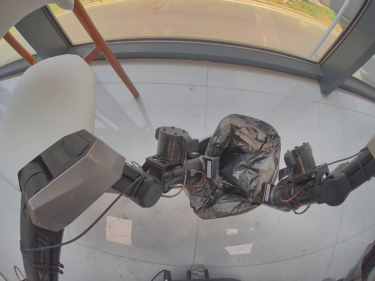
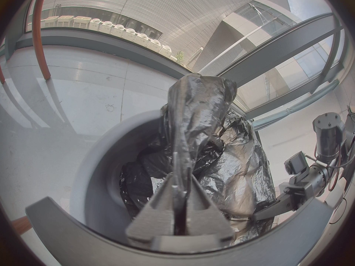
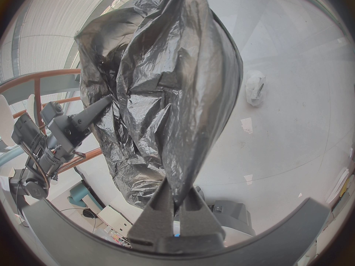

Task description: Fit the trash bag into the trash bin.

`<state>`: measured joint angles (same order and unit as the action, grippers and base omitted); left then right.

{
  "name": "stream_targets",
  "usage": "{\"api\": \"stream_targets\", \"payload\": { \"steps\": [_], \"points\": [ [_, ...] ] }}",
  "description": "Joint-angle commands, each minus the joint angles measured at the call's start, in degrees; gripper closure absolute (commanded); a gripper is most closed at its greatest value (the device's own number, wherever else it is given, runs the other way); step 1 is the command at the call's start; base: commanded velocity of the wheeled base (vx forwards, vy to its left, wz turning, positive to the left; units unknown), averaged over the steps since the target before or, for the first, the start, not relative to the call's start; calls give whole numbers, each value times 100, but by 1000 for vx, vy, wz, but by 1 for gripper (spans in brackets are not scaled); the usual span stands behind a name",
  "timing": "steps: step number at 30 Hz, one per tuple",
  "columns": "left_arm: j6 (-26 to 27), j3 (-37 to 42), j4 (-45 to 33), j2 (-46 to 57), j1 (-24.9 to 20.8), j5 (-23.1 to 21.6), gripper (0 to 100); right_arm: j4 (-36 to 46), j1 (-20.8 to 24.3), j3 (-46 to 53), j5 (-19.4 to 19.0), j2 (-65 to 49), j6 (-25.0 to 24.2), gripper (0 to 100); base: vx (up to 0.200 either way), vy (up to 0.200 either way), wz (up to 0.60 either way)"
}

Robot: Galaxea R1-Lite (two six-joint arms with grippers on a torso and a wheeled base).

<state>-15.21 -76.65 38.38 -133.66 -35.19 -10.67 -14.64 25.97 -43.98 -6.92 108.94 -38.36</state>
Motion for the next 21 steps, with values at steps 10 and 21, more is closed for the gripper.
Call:
{"api": "stream_targets", "payload": {
  "steps": [10,21],
  "points": [
    [142,485,-832,1202,470,293,100,-39,-294,224,16,146,286,100,0,0,0],
    [124,801,-1060,1351,514,627,100,-48,-610,-75,16,532,611,100,0,0,0]
  ]
}}
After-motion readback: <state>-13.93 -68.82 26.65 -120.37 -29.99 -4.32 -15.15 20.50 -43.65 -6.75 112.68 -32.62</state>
